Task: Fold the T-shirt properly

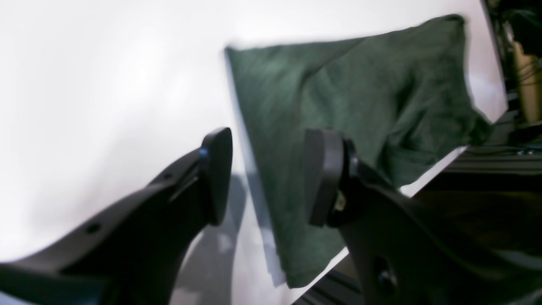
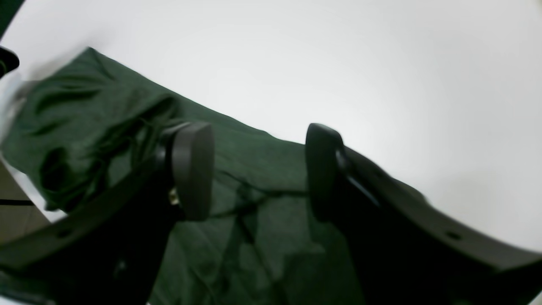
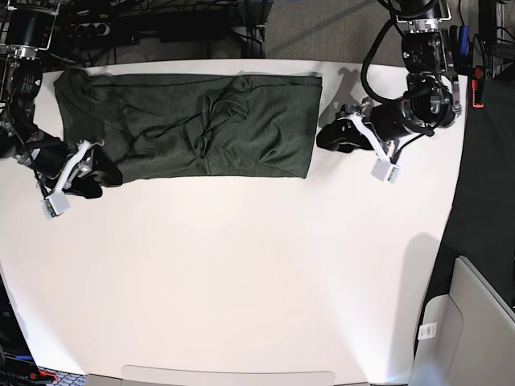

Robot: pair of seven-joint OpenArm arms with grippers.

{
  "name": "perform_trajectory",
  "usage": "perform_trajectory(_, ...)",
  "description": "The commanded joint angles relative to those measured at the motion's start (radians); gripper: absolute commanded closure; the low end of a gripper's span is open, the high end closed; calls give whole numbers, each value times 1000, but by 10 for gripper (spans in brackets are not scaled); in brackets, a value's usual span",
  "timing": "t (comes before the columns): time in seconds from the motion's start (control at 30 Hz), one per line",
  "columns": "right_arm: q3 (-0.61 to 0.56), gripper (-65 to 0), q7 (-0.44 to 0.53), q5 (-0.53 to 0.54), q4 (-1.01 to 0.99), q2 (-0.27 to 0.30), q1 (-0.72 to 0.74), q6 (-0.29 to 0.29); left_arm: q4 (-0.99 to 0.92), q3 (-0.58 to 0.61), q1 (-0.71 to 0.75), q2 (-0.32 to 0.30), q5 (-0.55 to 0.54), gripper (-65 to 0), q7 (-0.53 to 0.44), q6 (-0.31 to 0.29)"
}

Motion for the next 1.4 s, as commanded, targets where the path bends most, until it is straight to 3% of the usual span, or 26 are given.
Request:
perform_trajectory(0.0,26,-344,26,26,18,29,-2,6,-9,-1,-9,-7,-22,-272,-3,-6)
perform_trajectory(0.27,250,-344,26,17,14,40,-111,6,-30,6,-1,2,-25,-272,0,-6)
perform_trajectory(0.6,330,-344,26,8,11,96,-212,6,-32,116,19,30,-27,-272,0,-9)
perform_trajectory(0.77,351,-344,26,-107,11,87,-232,6,-32,179,20,30,-27,-269,-7,-9)
perform_trajectory(0.9,346,-344,26,-170,11,84,-243,6,-33,182,19,30,-24,-209,-9,-9)
perform_trajectory(1.13,345,-344,26,-176,11,84,-243,6,-153,173,-23,20,-22,-51,-55,-9)
perform_trajectory(1.37,345,-346,26,-254,9,83,-239,6,-194,153,-29,-19,-22,-47,-108,-6)
